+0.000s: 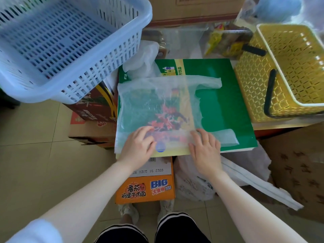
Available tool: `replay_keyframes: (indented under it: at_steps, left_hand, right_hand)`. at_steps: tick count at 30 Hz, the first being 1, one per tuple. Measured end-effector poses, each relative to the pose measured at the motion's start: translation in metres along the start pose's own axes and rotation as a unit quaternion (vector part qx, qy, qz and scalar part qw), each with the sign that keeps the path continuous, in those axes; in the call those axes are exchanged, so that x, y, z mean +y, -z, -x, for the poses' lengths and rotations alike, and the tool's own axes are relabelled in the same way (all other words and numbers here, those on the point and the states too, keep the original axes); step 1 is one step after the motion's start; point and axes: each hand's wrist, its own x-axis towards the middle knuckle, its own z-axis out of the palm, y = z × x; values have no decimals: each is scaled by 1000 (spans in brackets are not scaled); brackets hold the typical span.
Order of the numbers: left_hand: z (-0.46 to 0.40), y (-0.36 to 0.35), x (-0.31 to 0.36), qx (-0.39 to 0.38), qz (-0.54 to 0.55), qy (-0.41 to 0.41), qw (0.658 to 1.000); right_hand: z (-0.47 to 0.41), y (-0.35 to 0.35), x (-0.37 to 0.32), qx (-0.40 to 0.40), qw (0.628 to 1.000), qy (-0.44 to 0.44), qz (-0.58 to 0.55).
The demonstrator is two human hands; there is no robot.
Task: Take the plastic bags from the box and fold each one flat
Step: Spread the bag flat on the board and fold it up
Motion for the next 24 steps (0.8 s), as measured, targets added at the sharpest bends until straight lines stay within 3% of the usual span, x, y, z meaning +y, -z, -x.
replay_keyframes:
  at_steps: [3,8,12,17,21,24]
  left_hand:
    - [-25,-14,13,-78,-38,10,996]
    - [-27,-31,0,-148,-168,16,974]
    - [-13,-30,-13,-128,-203,-3,971]
    - [-6,-18,-13,-156,-217,1,964]
    - [-1,-13,-13,-179,-198,13,964]
    - [7,-10,-14,-179,-176,-6,968]
  right_hand:
    - [-22,-10,-21,18,1000,24,-4]
    - [-20,-26,-3,-64,997,-32,10]
    - [0,-20,41,-77,994,-75,30]
    - [12,-7,72,-98,985,-140,17]
    - [12,2,73,-103,978,-182,12]
    - [-1,11,51,-89,984,-154,5]
